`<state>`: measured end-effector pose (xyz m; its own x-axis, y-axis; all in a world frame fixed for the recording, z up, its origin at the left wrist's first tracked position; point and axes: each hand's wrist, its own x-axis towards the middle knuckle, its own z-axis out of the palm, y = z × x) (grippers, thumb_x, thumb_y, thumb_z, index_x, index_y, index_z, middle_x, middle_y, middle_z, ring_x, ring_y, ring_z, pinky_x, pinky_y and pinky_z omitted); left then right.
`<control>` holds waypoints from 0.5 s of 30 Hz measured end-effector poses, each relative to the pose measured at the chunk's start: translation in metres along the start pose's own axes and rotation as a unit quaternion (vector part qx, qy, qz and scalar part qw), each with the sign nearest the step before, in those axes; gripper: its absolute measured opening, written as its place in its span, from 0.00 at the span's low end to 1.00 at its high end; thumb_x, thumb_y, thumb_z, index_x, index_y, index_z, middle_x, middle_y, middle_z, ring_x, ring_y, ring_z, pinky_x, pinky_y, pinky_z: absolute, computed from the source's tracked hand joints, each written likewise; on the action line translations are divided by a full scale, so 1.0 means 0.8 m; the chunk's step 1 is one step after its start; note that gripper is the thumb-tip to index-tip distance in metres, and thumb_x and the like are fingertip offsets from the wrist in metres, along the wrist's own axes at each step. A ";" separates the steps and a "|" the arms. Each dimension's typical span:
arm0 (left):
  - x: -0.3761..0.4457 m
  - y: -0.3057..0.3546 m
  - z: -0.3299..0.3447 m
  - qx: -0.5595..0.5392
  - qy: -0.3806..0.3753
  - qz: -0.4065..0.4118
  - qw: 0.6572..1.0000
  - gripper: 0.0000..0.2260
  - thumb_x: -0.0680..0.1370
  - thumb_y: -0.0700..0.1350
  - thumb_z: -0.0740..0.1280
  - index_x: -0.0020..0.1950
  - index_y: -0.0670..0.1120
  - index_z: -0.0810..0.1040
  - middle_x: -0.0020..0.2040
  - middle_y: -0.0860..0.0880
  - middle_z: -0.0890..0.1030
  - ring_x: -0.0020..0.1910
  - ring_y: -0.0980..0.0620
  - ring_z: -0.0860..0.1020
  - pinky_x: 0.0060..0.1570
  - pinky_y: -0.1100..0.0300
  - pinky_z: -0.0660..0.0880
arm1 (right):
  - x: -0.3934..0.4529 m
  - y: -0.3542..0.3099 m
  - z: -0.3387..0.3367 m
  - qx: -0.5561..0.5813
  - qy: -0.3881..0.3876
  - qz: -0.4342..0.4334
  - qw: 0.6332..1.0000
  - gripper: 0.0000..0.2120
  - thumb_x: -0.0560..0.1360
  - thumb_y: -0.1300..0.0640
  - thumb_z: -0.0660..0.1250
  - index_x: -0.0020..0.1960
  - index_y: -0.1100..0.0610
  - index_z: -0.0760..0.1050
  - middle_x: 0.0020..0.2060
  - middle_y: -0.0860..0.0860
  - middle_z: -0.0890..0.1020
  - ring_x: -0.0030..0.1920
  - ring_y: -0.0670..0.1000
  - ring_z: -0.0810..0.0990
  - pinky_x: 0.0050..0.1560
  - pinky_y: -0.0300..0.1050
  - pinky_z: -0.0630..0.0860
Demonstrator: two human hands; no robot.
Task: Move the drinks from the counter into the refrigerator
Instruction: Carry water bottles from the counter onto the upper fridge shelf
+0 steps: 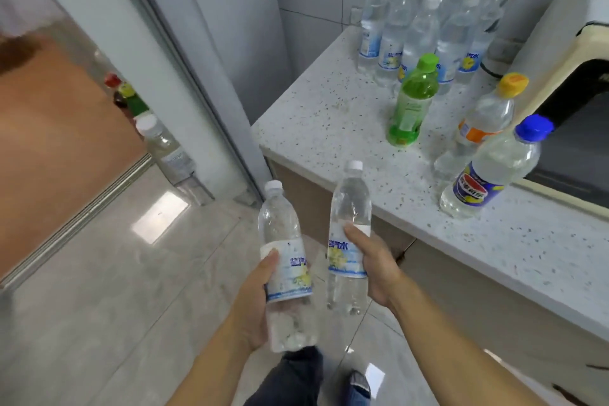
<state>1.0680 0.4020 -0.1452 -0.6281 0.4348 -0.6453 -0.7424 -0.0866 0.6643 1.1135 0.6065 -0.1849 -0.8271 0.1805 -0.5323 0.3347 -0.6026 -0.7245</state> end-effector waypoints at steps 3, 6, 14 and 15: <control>-0.029 -0.006 -0.037 -0.004 0.055 -0.002 0.998 0.23 0.68 0.57 0.70 0.54 0.41 0.85 0.50 0.38 0.85 0.41 0.41 0.85 0.37 0.50 0.82 | -0.007 0.028 0.036 -0.048 -0.022 0.006 0.999 0.32 0.62 0.41 0.78 0.61 0.55 0.77 0.48 0.59 0.87 0.45 0.57 0.87 0.42 0.48 0.82; -0.055 -0.001 -0.082 -0.029 0.108 0.011 0.994 0.26 0.69 0.56 0.72 0.61 0.41 0.81 0.53 0.36 0.84 0.46 0.38 0.85 0.40 0.49 0.82 | -0.008 0.051 0.084 -0.091 -0.058 0.013 0.994 0.31 0.62 0.41 0.76 0.60 0.55 0.77 0.47 0.59 0.87 0.45 0.57 0.87 0.43 0.49 0.82; -0.113 0.032 -0.249 -0.090 0.238 0.125 0.959 0.16 0.79 0.49 0.65 0.64 0.43 0.78 0.49 0.41 0.86 0.43 0.43 0.86 0.33 0.55 0.81 | 0.018 0.130 0.257 -0.204 -0.145 0.055 0.967 0.29 0.65 0.40 0.73 0.62 0.52 0.78 0.51 0.55 0.87 0.51 0.57 0.86 0.55 0.53 0.80; -0.119 0.040 -0.274 -0.094 0.247 0.136 0.955 0.15 0.79 0.49 0.65 0.63 0.43 0.78 0.50 0.41 0.86 0.43 0.43 0.86 0.33 0.55 0.81 | 0.024 0.139 0.285 -0.216 -0.152 0.055 0.963 0.30 0.64 0.40 0.73 0.62 0.52 0.77 0.51 0.55 0.87 0.51 0.57 0.86 0.53 0.52 0.81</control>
<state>1.0530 0.1609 -0.1453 -0.8021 -0.0990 -0.5890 -0.5361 -0.3153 0.7831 1.0323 0.3657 -0.1760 -0.8483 -0.1403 -0.5106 0.5295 -0.2142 -0.8208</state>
